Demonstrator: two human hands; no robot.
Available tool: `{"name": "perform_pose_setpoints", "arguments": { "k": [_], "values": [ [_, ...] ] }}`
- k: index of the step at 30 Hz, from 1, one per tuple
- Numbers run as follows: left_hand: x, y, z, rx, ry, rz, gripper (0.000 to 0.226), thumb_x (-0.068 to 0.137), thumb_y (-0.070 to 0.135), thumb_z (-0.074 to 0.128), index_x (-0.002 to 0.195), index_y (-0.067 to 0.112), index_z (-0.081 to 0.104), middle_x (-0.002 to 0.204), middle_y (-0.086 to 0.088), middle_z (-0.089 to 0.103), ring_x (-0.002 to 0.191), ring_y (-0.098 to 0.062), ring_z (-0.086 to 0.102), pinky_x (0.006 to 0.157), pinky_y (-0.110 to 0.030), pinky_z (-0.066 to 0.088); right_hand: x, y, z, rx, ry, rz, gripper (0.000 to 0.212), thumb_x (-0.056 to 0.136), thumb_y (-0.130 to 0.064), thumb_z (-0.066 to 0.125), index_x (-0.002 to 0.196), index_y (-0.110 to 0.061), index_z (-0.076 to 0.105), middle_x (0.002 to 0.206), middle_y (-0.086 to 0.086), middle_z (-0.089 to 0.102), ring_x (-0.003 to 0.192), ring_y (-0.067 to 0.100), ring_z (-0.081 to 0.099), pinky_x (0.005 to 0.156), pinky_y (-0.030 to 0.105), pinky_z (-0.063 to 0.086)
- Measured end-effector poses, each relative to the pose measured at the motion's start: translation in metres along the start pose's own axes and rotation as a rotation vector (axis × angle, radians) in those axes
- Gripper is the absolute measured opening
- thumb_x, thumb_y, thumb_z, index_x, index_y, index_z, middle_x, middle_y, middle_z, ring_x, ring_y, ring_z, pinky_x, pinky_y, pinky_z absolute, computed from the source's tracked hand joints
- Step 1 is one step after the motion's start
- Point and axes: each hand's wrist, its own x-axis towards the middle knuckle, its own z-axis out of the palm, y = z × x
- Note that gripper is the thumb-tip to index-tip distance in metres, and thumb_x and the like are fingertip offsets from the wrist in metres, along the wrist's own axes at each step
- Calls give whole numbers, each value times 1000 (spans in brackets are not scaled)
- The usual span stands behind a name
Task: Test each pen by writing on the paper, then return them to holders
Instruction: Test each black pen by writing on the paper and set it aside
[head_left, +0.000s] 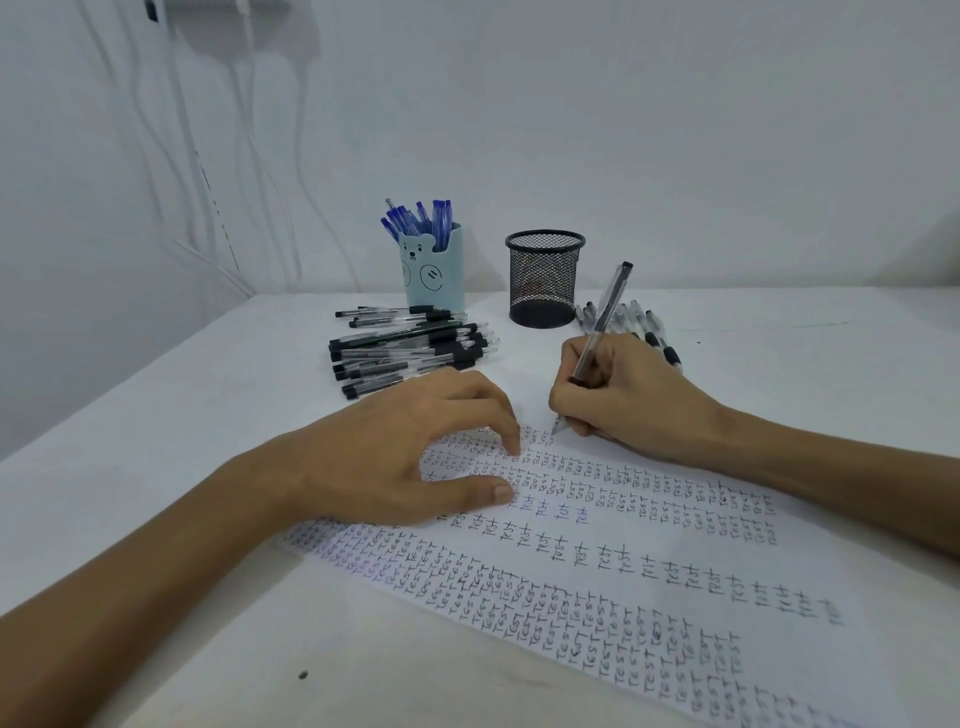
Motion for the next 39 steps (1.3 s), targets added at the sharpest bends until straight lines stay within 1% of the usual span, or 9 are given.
{"name": "perform_pose_setpoints", "arguments": {
  "k": [4,10,13,16,22,25,32,35,39],
  "values": [
    [-1,-1,1,10,22,-5,31,100,58,57,123,39,63,131,22,54,129,-7,51,106,-35,46,5,2,0,167,56,104,23,91,-9,60,69,-8,55,55,10,60,43,17,42,42,25,33],
    [-1,-16,-1,295,313,-124,17,101,40,55,111,31,65,119,14,61,114,-11,56,96,-35,47,12,7,-3,507,56,227,37,103,-26,54,72,-10,66,78,17,60,60,21,52,51,26,36],
    [-4,-26,-3,415,355,-241,16,94,27,68,110,27,67,115,9,65,112,-18,58,86,-32,42,11,8,-4,472,43,169,15,98,-21,65,101,-7,61,79,16,66,58,24,59,46,25,43],
    [-6,-28,-3,445,349,-341,20,94,23,70,115,22,69,115,5,65,110,-21,58,80,-32,39,11,7,-4,555,55,186,36,94,-24,70,118,-8,47,81,19,71,60,28,66,55,28,57],
    [-5,-25,-2,414,351,-471,26,102,26,58,128,24,64,124,8,60,113,-15,55,82,-28,41,12,0,-8,760,134,312,28,108,-37,43,105,-11,52,77,23,70,56,36,67,49,30,57],
    [-6,-24,-2,457,368,-501,30,101,24,60,130,19,63,125,2,59,116,-20,53,83,-32,43,11,1,-9,727,132,274,20,106,-28,44,102,-10,51,79,23,69,55,36,66,47,30,56],
    [-8,-28,-5,476,371,-571,23,102,23,58,121,14,66,119,-3,59,106,-26,55,82,-43,51,10,-1,-9,573,126,179,40,98,-50,56,89,-12,59,72,19,68,43,21,57,39,23,43],
    [-9,-29,-5,436,389,-567,18,101,23,59,116,15,63,114,-3,60,104,-25,55,82,-43,51,21,0,-18,333,161,181,45,99,-51,55,98,-8,68,60,14,65,39,19,49,39,22,35],
    [-10,-33,-4,397,422,-547,14,100,20,64,112,13,65,110,-3,60,101,-26,55,84,-45,50,51,11,-46,-104,266,138,46,97,-53,59,102,-8,65,67,16,69,42,13,55,45,24,39]
  ]
}}
